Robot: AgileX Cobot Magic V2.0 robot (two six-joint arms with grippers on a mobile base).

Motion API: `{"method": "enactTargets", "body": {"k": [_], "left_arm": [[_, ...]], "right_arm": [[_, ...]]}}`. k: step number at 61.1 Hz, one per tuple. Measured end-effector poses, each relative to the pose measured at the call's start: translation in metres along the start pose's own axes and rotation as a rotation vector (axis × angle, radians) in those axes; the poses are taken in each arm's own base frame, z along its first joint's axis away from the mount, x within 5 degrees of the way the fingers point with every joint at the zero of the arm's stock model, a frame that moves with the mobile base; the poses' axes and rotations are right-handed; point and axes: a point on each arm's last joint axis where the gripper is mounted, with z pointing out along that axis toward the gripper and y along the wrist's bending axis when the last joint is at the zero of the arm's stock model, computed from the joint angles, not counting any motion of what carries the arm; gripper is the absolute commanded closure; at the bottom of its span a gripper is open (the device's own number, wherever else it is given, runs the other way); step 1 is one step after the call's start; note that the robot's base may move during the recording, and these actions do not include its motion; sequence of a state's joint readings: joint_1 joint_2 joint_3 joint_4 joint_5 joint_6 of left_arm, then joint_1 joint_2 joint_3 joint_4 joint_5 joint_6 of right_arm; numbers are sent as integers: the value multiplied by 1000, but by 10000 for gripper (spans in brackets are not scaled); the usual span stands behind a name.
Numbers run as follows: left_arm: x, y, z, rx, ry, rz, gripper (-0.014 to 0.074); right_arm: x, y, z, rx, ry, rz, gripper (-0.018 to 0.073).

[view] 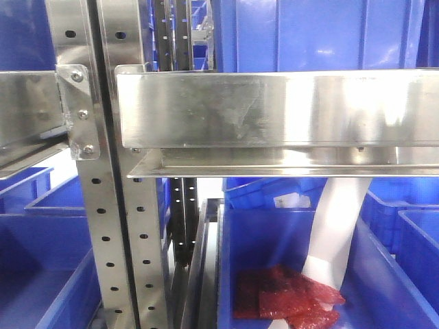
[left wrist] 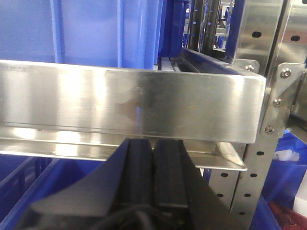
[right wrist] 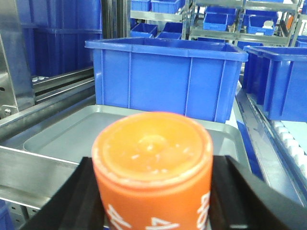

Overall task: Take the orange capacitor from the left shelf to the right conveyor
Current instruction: 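Lift the orange cylinder with the right gripper and withdraw from the shelf, then drive the base away from the shelf holding the cylinder in the right gripper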

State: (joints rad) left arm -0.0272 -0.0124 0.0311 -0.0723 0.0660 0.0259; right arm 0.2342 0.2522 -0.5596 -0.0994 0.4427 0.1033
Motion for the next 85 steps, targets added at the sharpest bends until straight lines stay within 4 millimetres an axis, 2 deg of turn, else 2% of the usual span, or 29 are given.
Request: {"method": "enactTargets", "body": {"k": [85], "left_arm": [[0, 0, 0, 0, 0, 0, 723]], "right_arm": [[0, 0, 0, 0, 1, 0, 491]]}}
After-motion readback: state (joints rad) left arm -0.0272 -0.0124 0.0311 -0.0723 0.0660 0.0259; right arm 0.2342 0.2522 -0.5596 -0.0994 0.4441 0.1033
